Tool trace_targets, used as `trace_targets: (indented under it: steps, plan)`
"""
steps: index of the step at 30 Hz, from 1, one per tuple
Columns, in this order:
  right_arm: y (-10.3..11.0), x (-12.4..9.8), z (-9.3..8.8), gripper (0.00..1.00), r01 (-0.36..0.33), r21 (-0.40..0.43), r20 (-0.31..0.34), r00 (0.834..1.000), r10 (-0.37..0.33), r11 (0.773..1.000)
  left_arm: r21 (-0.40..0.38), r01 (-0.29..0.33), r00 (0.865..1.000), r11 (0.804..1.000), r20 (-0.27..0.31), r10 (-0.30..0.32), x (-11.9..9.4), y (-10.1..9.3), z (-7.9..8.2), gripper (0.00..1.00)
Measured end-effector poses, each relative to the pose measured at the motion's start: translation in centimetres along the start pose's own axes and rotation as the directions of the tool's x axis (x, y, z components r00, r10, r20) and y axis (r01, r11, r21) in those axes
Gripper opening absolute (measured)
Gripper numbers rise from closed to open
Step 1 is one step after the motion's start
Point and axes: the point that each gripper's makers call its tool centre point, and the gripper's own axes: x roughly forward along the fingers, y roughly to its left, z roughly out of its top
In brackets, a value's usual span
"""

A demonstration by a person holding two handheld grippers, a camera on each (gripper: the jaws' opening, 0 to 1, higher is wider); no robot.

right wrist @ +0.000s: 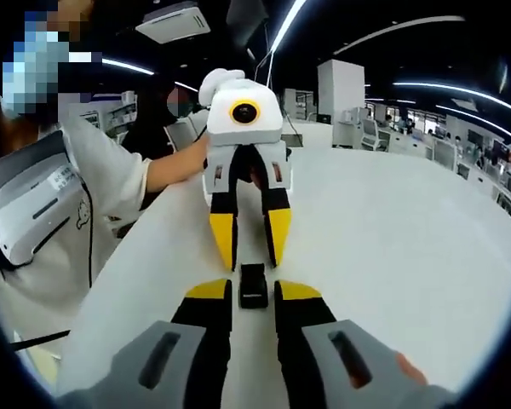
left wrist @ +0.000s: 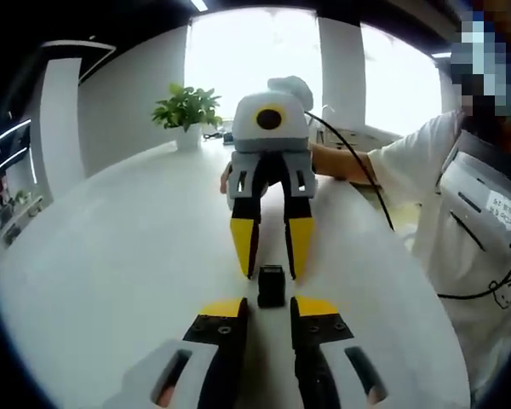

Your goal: Snap the two parts of the plastic buckle together until the buckle closes and remains connected.

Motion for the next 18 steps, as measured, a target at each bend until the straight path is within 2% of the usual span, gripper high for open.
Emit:
trace_targets:
  steps: [6, 11, 18]
  plan:
    - [0.12, -0.49, -0.75, 0.17, 0.031, 0.018, 0.002, 1.000, -0.031, 0.999, -0.006, 0.000, 1.000, 1.000, 0.000, 0.000, 0.11, 0.06, -0.31, 0.18]
    - [-0.20, -0.42, -0.69, 0.13, 0.046, -0.037, 0.004, 0.999, -0.046, 0.998, -0.005, -0.002, 1.000, 1.000, 0.006, 0.002, 0.16, 0.25, -0.25, 0.15]
    - [-0.61, -0.55, -0.53, 0.12, 0.051, -0.046, 0.030, 0.998, -0.049, 0.998, 0.024, -0.004, 1.000, 1.000, 0.015, 0.003, 0.27, 0.33, 0.10, 0.12]
